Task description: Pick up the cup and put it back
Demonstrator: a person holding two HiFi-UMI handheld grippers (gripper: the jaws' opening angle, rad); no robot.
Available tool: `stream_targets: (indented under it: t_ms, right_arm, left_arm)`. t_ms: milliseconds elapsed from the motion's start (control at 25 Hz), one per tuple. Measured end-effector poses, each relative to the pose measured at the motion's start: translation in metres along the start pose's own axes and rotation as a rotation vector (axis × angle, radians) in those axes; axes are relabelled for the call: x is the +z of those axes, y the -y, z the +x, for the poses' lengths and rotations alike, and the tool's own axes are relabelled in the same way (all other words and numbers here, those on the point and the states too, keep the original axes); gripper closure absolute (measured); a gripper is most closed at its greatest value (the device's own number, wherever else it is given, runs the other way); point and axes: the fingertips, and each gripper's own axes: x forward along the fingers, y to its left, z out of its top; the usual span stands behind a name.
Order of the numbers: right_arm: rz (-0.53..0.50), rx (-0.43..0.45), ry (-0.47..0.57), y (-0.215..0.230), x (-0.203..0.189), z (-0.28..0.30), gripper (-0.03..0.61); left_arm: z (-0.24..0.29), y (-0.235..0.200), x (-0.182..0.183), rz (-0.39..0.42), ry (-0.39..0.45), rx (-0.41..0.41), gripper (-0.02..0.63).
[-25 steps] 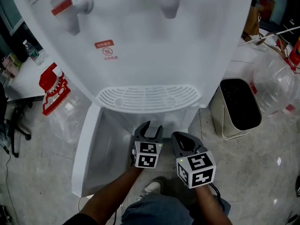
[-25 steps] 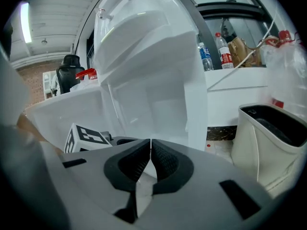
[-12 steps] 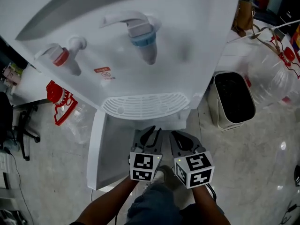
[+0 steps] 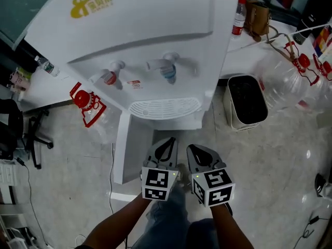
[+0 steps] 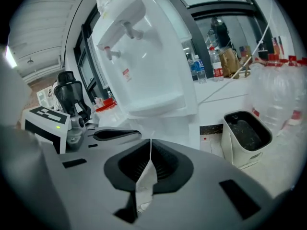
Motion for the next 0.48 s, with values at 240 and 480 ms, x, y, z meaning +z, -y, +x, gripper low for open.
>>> stream_targets:
  t_ms: [240,480]
  right_arm:
    - [-0.041,0.018,-0.033,-0.047,0.053,-0.075,0.555]
    - [-0.065,0.024,-0.001,-0.095,0.119,-0.15,0.555]
  left_arm:
    - [-0.076,0.023,0.078,-0.031,0.014,0.019,0.601]
    - [-0.153,0.051,0.154,-0.059,0.016,-0.03,0.603]
